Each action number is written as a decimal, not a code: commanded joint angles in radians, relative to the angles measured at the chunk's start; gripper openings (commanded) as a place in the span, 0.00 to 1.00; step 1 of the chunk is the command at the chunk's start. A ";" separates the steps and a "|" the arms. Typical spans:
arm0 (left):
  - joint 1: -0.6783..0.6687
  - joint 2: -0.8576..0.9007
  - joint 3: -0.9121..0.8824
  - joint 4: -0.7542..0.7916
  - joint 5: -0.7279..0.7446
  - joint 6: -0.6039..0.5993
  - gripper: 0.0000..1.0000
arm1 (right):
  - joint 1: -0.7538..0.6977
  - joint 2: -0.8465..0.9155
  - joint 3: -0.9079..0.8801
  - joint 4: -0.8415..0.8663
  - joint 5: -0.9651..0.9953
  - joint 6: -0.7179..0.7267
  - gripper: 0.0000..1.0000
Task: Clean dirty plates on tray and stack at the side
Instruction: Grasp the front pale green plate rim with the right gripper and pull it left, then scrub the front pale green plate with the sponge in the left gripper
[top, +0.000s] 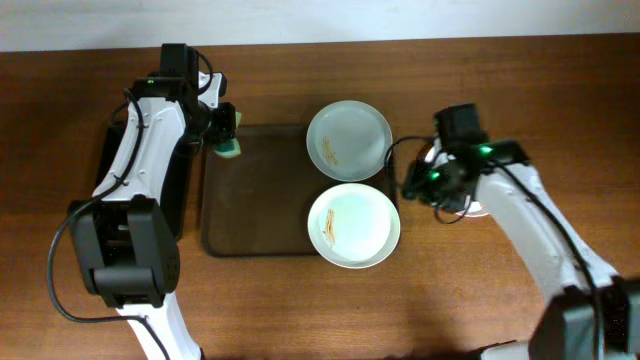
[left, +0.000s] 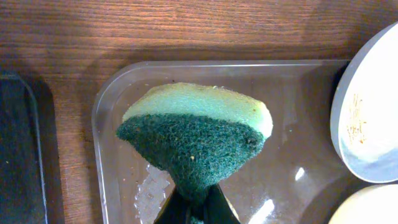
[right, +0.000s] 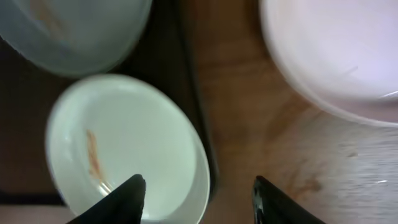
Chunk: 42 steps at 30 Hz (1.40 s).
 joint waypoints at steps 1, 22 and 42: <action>0.003 -0.006 0.007 0.002 -0.003 0.001 0.01 | 0.067 0.113 -0.013 -0.036 -0.010 0.009 0.54; 0.003 -0.006 0.007 0.002 -0.003 0.001 0.01 | 0.211 0.153 0.010 0.034 -0.095 0.054 0.04; 0.003 -0.006 0.007 0.010 -0.006 0.001 0.01 | 0.511 0.248 0.059 0.448 0.235 0.398 0.25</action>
